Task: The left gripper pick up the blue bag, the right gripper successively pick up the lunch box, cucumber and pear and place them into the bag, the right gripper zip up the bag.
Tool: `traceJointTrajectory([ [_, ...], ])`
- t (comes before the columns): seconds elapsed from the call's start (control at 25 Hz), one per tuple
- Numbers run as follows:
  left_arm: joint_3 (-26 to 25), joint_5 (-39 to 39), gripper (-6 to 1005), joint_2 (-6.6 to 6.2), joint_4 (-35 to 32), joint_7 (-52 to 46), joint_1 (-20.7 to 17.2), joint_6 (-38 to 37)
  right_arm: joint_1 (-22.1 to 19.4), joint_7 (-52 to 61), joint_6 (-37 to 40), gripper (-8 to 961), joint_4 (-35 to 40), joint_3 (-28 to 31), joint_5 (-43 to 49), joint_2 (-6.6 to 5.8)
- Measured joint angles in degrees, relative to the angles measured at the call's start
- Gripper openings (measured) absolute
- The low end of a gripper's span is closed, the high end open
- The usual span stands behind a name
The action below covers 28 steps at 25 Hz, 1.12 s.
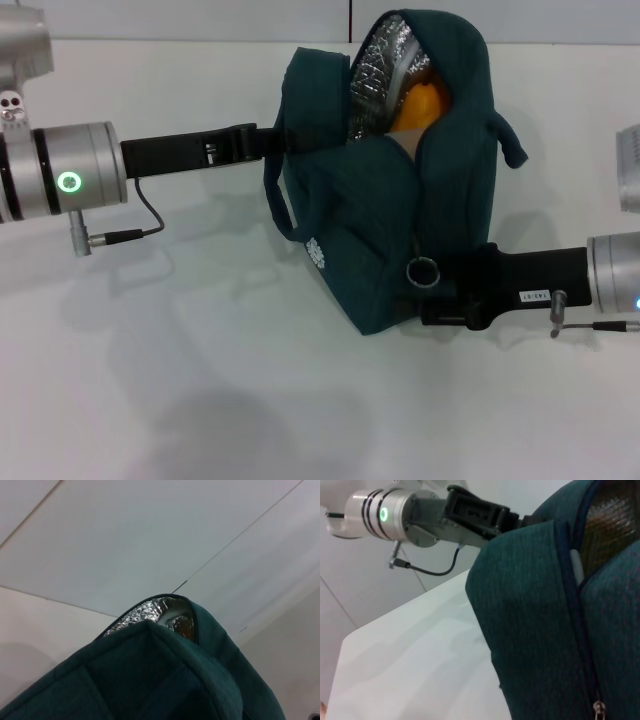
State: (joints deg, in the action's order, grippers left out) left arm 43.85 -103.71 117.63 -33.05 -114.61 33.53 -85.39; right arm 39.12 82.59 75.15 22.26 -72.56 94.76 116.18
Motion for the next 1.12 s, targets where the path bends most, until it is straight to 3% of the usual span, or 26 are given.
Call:
traceJointTrajectory([
  [0.6, 0.0, 0.0, 104, -0.04, 0.0, 0.0, -0.3, 0.1, -1.8, -0.8, -3.0, 362, 0.0, 0.2, -4.4, -0.05],
  [0.84, 0.0, 0.0, 106, -0.04, 0.0, 0.0, -0.4, 0.1, -2.3, -0.8, -2.8, 161, 0.0, 0.1, -5.0, -0.09],
  [0.96, 0.0, 0.0, 106, -0.04, 0.0, 0.0, -0.4, 0.1, -2.3, -0.8, -2.2, 6, 0.0, 0.0, -5.0, -0.11],
  [1.12, 0.0, 0.0, 107, -0.04, -0.1, 0.0, -0.3, 0.1, -2.3, -0.5, -0.3, 6, 0.0, -0.1, -4.8, -0.47],
])
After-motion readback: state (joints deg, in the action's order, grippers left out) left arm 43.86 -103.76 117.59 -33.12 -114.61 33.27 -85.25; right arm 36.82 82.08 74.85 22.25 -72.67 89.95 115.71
